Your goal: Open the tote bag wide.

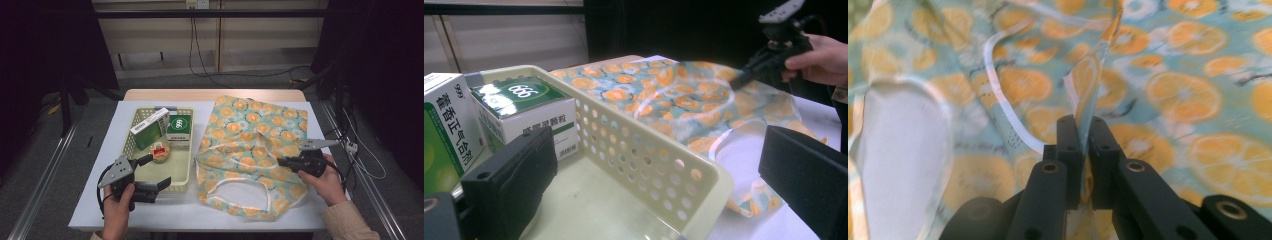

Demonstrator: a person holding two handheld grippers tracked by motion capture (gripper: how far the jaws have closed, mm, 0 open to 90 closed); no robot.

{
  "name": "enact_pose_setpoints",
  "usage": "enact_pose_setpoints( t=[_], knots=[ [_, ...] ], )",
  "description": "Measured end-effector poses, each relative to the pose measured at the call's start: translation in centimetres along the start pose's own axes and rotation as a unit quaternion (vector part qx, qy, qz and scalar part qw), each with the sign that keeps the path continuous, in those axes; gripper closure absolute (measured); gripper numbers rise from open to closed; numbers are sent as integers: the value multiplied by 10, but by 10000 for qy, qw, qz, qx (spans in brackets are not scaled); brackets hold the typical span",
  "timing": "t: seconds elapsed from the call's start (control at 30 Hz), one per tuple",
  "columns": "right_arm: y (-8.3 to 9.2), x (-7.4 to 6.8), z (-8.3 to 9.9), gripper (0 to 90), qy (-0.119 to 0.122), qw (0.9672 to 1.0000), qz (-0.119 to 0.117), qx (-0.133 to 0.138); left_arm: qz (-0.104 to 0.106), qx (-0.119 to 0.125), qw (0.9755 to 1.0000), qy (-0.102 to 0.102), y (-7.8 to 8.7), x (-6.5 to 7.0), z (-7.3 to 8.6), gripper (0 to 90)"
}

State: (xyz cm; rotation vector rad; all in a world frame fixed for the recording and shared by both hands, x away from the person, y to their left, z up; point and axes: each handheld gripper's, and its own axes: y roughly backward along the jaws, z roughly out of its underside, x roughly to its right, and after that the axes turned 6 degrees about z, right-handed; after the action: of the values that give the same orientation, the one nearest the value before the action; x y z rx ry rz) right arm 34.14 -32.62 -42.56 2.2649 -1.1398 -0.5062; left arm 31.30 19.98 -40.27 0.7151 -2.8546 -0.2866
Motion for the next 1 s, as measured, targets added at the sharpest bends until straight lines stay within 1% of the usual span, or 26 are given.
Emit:
enact_pose_setpoints(
  t=[0.03,0.1,0.2,0.27,0.3,0.33,0.37,0.4,0.5,0.63,0.67,0.77,0.83,0.87,0.93,1.0],
  knots=[
    [-1,5,-1,862,-64,10000,9,31,3,-10,10000,13,0,0,0,20],
    [-3,14,-2,857,-253,9996,111,101,10,-17,10000,21,-1,0,1,20],
    [-11,24,0,811,-438,9985,323,8,0,-26,10000,9,-1,-1,1,20],
    [-17,27,3,802,-312,9983,432,-224,-1,-23,10000,8,-1,-1,1,20],
    [-19,27,5,774,-273,9980,480,-313,-11,-23,10000,13,0,-1,1,20],
    [-21,27,6,733,-284,9979,479,-341,-13,-19,10000,19,-1,-1,1,20],
    [-21,27,7,713,-292,9978,476,-356,-11,-20,10000,16,-1,-1,1,20],
    [-21,25,6,689,-241,9979,486,-349,-8,-24,10000,14,-1,-1,1,20],
    [-17,19,2,537,-89,9981,572,-228,1,-36,10000,-1,-1,-1,1,20],
    [-10,9,-7,436,85,9976,682,-57,7,-15,10000,14,-1,-1,1,20],
    [-9,6,-10,418,182,9974,693,-14,-2,-11,10000,22,-1,-1,1,20],
    [-6,-6,-18,406,366,9975,590,101,-4,-7,10000,30,-1,-1,1,20],
    [-7,-17,-23,411,526,9976,439,140,-6,-10,10000,31,-1,-1,1,20],
    [-8,-22,-25,423,629,9974,335,134,-4,-14,10000,28,-1,-1,1,20],
    [-13,-35,-26,462,749,9971,31,89,-5,-20,10000,23,-1,-1,1,20],
    [-21,-46,-25,515,883,9958,-238,30,0,-1,10000,33,-1,-1,1,20]
  ],
)
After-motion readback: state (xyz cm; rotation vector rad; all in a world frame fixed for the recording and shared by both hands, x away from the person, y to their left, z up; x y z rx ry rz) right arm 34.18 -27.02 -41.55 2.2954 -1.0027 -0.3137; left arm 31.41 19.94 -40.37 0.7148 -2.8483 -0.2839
